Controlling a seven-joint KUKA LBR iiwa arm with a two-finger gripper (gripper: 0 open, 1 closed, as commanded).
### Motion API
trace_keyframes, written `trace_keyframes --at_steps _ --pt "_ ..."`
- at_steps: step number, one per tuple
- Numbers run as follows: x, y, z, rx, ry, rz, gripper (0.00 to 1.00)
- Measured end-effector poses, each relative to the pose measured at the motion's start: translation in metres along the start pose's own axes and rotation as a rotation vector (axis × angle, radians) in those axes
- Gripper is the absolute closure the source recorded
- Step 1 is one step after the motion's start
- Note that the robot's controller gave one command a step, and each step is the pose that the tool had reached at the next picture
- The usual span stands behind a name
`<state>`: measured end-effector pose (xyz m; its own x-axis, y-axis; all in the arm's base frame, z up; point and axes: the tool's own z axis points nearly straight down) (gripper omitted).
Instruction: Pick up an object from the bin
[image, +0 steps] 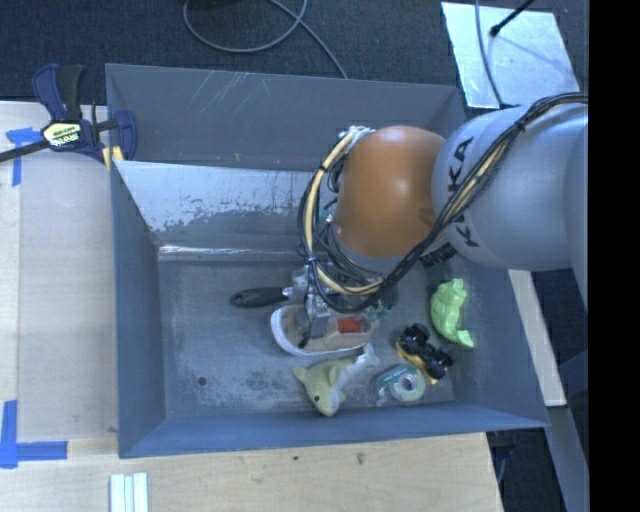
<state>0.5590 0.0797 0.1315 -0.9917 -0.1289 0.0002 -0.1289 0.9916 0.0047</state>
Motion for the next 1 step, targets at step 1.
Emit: trace_keyframes --at_steps 1 --pt "-0.0012 0.0001 -0.0167 0.000 -0.006 0.000 1.00"
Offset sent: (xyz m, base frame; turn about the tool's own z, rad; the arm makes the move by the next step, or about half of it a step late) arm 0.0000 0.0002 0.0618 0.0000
